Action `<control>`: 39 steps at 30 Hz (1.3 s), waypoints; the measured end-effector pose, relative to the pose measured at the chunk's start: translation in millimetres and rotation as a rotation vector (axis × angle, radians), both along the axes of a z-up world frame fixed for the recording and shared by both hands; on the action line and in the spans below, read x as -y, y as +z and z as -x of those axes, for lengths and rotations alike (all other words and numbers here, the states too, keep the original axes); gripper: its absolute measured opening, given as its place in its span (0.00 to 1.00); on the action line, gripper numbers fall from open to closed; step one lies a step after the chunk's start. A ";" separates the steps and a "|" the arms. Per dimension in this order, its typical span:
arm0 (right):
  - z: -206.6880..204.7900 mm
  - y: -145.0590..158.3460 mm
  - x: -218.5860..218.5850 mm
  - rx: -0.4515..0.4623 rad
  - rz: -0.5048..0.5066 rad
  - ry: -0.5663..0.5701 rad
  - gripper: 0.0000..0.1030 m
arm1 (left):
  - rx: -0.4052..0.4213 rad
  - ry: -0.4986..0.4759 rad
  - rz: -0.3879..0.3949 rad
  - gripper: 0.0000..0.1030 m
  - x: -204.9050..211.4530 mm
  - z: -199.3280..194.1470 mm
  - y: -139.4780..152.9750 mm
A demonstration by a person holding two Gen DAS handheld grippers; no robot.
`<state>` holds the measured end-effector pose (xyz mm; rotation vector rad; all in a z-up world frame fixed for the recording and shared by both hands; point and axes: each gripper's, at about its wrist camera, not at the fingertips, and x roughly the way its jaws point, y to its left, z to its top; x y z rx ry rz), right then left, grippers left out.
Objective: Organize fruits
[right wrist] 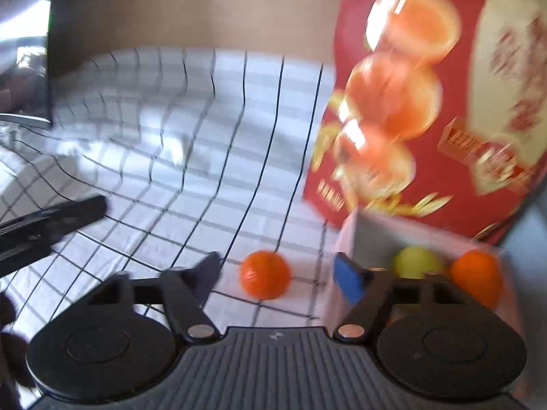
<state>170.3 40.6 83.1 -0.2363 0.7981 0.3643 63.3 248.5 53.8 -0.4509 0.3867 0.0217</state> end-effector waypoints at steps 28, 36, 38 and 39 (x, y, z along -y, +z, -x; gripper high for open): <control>149.9 12.1 92.7 0.098 0.078 0.169 0.43 | -0.077 -0.228 -0.056 0.56 37.2 -2.2 -15.9; 173.2 -6.8 152.8 0.119 0.077 0.051 0.43 | -0.110 -0.425 -0.109 0.56 72.5 63.8 -9.6; 171.1 -12.1 154.6 0.109 0.057 0.046 0.44 | -0.098 -0.442 -0.175 0.56 78.5 77.3 -7.7; 173.4 -14.2 156.5 0.110 0.047 0.048 0.45 | -0.093 -0.451 -0.206 0.56 80.6 83.6 -7.2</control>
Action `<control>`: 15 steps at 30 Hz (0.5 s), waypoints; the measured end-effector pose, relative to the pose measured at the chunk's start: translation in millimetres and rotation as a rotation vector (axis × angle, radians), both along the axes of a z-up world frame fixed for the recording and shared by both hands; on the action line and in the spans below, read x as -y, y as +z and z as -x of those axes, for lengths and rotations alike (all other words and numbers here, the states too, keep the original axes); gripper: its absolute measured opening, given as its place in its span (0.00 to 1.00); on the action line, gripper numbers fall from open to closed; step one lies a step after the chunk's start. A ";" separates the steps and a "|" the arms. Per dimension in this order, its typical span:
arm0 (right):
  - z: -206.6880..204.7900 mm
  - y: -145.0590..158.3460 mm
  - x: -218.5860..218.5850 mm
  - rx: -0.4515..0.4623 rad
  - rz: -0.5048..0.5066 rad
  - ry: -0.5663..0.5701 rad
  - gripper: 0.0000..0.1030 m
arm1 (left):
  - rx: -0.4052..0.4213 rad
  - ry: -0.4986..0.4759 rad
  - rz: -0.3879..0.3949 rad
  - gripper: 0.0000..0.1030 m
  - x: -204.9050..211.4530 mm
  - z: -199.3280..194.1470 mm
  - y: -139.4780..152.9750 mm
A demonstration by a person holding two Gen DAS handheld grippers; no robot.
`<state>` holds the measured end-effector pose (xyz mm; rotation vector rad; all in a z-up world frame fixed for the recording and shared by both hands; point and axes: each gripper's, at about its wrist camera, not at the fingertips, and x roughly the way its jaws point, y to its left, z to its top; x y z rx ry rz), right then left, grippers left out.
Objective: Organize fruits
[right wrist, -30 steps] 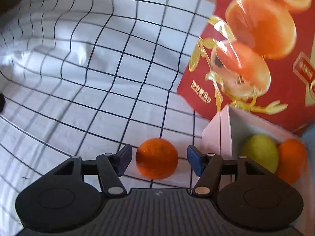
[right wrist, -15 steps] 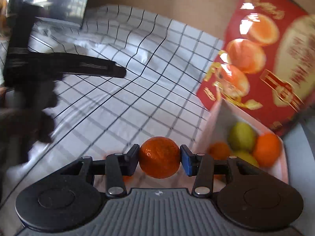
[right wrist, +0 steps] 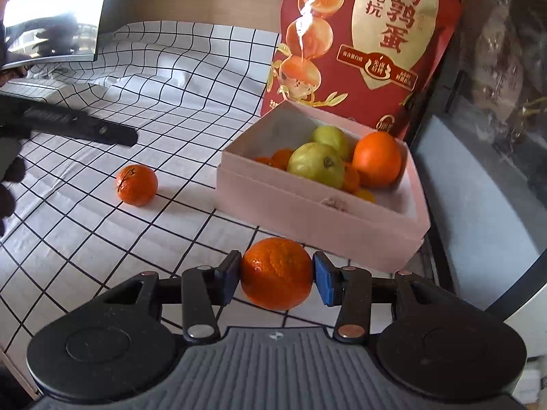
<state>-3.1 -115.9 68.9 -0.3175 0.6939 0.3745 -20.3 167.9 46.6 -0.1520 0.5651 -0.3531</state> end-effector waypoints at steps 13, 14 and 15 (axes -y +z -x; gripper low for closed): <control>8.7 -32.2 -32.4 0.045 0.094 0.058 0.75 | -0.064 -0.066 -0.073 0.56 14.5 1.7 -28.0; 9.7 -33.1 -30.7 0.054 0.082 0.049 0.79 | -0.066 -0.068 -0.078 0.56 16.1 1.2 -29.3; 9.8 -34.0 -29.0 0.055 0.075 0.042 0.80 | -0.069 -0.070 -0.083 0.56 18.4 0.3 -30.7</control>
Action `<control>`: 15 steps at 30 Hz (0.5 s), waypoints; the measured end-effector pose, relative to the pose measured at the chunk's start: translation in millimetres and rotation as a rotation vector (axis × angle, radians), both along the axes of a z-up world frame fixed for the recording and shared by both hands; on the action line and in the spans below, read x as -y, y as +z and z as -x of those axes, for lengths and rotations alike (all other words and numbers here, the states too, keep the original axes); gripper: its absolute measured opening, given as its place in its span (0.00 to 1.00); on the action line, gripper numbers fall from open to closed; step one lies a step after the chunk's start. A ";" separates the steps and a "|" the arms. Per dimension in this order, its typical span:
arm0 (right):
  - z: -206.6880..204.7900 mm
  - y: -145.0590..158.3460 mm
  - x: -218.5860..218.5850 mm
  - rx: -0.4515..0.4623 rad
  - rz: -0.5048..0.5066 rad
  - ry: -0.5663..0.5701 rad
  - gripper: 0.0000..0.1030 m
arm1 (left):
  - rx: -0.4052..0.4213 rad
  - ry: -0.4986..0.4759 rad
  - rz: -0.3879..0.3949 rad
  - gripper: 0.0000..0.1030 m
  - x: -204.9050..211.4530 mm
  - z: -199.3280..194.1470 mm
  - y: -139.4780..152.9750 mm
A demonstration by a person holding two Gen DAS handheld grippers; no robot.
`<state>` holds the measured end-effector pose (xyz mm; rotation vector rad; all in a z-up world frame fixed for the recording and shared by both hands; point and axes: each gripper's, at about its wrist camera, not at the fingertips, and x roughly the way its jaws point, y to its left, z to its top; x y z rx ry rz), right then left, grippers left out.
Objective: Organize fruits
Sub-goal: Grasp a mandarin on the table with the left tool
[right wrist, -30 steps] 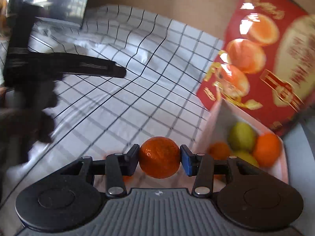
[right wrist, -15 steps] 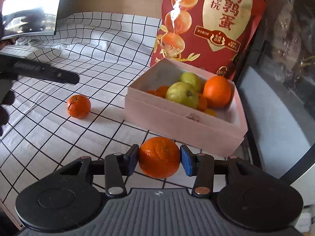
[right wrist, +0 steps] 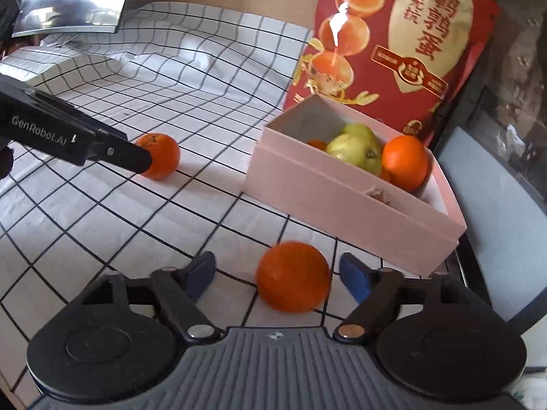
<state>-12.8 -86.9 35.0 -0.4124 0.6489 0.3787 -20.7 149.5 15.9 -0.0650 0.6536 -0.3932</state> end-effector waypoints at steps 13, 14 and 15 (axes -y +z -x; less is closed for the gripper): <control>-16.9 -5.8 36.8 -0.183 -0.215 -0.078 0.94 | 0.050 0.011 -0.032 0.58 20.6 7.3 2.3; -16.8 -6.1 36.5 -0.183 -0.214 -0.080 0.94 | 0.051 0.015 -0.027 0.57 20.4 7.7 2.0; -16.8 -6.3 36.5 -0.184 -0.215 -0.081 0.95 | 0.050 0.022 -0.024 0.57 19.9 7.7 1.2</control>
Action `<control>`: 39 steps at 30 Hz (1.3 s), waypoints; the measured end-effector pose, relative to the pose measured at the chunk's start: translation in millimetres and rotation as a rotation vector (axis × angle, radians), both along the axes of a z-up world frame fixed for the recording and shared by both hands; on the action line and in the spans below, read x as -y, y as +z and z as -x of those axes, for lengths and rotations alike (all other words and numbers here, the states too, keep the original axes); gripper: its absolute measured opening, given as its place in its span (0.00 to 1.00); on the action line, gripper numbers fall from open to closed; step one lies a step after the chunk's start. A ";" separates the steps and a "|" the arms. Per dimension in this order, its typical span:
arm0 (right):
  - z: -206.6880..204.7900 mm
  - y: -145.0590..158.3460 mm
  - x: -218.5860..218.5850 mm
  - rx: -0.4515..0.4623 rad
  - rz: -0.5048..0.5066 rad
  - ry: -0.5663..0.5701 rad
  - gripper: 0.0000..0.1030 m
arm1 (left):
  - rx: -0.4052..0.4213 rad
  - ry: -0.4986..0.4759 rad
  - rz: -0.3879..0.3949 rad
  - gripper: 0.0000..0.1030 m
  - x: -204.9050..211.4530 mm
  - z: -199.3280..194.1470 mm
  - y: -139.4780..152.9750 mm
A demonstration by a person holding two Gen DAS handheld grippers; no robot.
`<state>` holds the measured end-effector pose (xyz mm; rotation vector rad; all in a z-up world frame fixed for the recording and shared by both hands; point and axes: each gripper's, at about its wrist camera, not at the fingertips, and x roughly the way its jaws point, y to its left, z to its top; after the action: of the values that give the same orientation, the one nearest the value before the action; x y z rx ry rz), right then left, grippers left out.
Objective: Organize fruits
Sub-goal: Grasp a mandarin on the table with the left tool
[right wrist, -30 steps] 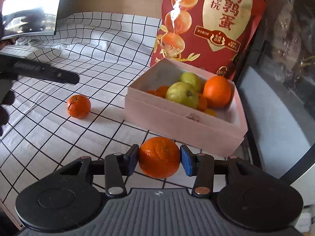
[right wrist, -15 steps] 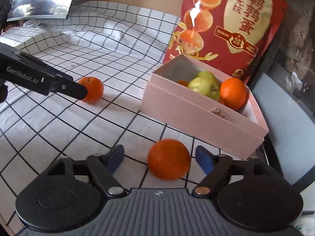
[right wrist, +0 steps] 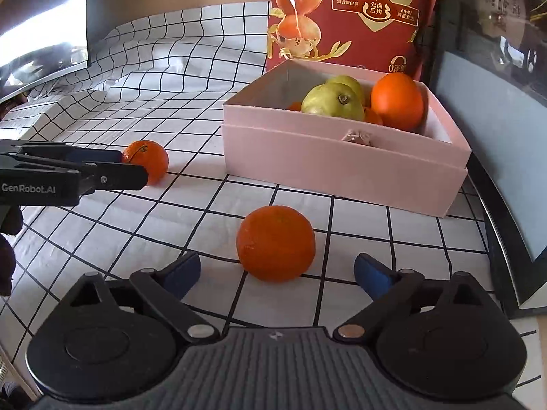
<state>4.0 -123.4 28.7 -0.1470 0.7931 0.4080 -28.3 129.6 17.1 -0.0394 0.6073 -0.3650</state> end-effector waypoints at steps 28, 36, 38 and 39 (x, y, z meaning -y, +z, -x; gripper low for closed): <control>-0.2 0.3 -0.7 -0.016 -0.002 0.023 1.00 | 0.019 0.089 -0.063 0.56 -1.1 -10.4 -9.0; 0.0 0.4 -0.5 -0.017 -0.002 0.024 1.00 | 0.019 0.068 -0.069 0.55 5.4 -10.1 -8.3; 0.1 0.4 -0.6 -0.017 -0.002 0.024 1.00 | 0.024 0.065 -0.078 0.56 7.3 -9.1 -7.8; 0.2 0.4 -0.6 -0.017 -0.002 0.024 1.00 | 0.025 0.063 -0.077 0.56 7.5 -8.4 -7.4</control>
<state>3.8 -122.8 29.1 -0.1515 0.8084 0.4330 -19.9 122.0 9.7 0.0201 0.5937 -0.2806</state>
